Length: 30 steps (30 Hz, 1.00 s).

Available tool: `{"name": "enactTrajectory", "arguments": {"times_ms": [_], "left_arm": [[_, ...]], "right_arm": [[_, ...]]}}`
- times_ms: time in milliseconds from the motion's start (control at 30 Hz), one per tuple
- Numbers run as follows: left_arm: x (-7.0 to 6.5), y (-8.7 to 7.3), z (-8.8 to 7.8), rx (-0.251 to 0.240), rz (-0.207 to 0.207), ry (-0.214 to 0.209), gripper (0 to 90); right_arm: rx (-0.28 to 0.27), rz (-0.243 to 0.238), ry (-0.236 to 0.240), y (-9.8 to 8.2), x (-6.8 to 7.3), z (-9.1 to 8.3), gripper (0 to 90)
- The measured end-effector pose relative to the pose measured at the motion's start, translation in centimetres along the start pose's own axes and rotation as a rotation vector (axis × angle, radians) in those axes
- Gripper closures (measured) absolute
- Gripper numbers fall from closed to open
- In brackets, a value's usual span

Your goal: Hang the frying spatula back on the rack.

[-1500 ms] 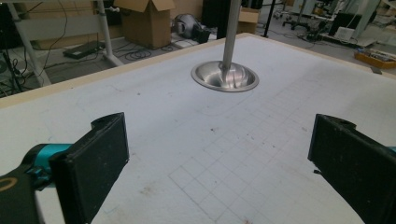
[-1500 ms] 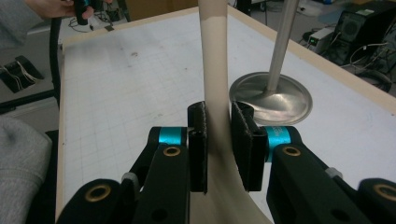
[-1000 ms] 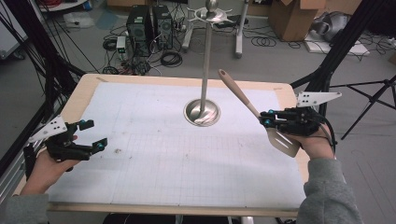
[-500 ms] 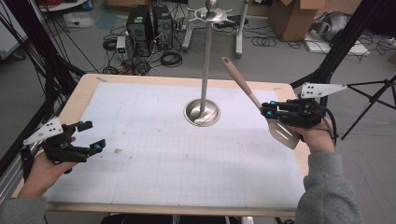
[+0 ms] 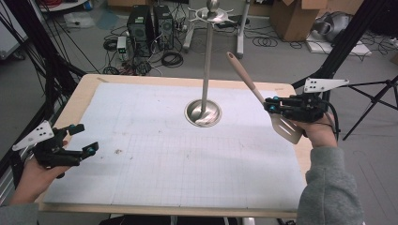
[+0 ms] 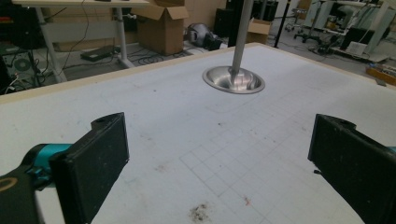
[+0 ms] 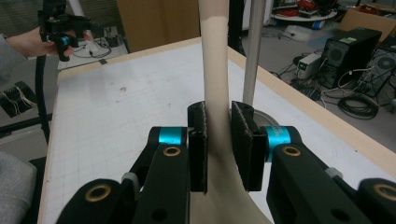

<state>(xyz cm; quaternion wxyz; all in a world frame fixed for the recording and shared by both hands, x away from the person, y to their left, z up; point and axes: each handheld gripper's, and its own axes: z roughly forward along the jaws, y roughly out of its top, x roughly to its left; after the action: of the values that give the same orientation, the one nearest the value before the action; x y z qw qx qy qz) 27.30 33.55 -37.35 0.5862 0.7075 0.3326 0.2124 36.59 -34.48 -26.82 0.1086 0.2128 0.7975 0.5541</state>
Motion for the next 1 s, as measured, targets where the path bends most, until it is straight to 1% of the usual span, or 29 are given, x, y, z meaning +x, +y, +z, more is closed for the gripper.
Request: {"name": "enactTrajectory", "arguments": {"times_ms": [233,300,400,467,533,567,633,667,833,1000], "left_arm": [[0.0,-0.1,-0.7,0.002,0.004,0.014,5.6],[-0.1,-0.2,-0.8,-0.002,0.005,0.022,5.6],[-0.1,-0.3,-1.0,-0.002,0.003,0.025,5.6],[-0.1,-0.4,-1.1,-0.001,0.003,0.029,5.6],[-0.1,-0.4,-1.2,0.001,0.004,0.030,5.6],[-0.2,-0.4,-1.3,0.000,0.002,0.030,5.5],[-0.2,-0.4,-1.4,0.001,0.002,0.031,5.6],[-0.2,-0.5,-1.4,0.000,0.002,0.032,5.6],[-0.1,-0.5,-1.7,0.004,-0.003,0.038,5.6],[0.0,-0.7,-2.0,0.005,-0.006,0.044,5.6]], "right_arm": [[-0.005,-0.001,-0.001,0.8,-0.7,-0.1,77.4],[-0.004,0.011,-0.003,0.8,-0.9,-0.3,77.5],[-0.009,0.014,-0.010,0.9,-1.2,-0.5,77.5],[-0.015,0.023,-0.004,0.9,-1.4,-0.6,77.4],[-0.014,0.020,-0.007,1.0,-1.5,-0.6,77.5],[-0.016,0.028,-0.008,1.0,-1.7,-0.7,77.5],[-0.017,0.025,-0.011,1.1,-1.8,-0.8,77.4],[-0.019,0.033,-0.009,1.2,-1.9,-0.8,77.5],[-0.024,0.023,-0.005,1.7,-2.1,-0.8,77.4],[-0.018,0.030,-0.010,2.0,-2.3,-0.6,77.5]]}}
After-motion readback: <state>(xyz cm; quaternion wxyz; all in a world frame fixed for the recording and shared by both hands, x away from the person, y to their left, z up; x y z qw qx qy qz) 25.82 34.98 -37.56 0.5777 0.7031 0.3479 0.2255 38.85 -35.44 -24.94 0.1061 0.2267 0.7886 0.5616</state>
